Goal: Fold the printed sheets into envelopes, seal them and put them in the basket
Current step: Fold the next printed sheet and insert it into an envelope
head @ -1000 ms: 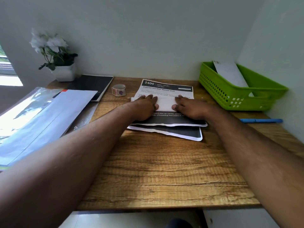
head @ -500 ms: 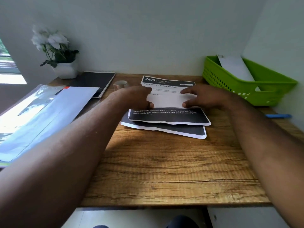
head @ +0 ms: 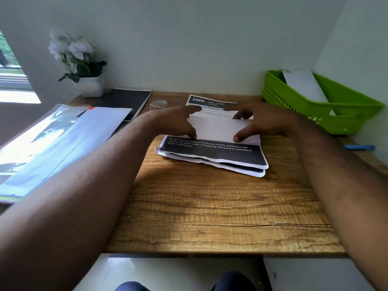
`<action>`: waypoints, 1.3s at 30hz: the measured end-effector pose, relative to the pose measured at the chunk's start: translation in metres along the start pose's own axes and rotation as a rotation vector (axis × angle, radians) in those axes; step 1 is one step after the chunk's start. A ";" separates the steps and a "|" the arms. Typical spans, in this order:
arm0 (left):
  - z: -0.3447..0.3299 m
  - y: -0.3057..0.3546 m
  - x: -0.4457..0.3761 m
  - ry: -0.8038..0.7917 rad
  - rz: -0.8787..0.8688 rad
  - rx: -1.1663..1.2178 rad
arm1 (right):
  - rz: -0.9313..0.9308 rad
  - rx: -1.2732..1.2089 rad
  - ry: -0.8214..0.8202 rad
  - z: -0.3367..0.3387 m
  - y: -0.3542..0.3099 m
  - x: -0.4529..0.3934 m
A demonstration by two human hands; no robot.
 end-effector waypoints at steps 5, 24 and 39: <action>0.014 0.002 0.005 0.368 -0.121 -0.134 | 0.101 -0.045 0.287 0.012 -0.005 -0.002; -0.003 0.012 -0.005 0.318 -0.130 -0.236 | 0.108 -0.030 0.058 -0.010 -0.003 -0.005; -0.033 0.013 -0.018 0.003 -0.006 -0.436 | 0.085 0.099 -0.125 -0.047 -0.013 -0.024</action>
Point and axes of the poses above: each hand's wrist, its own x-axis away from the middle knuckle, its own z-axis out of the back of the hand, y = z × x, the point moved 5 cm from there along -x, towards the middle knuckle, and after that the axes turned 7 degrees about z, right-handed, at the moved point
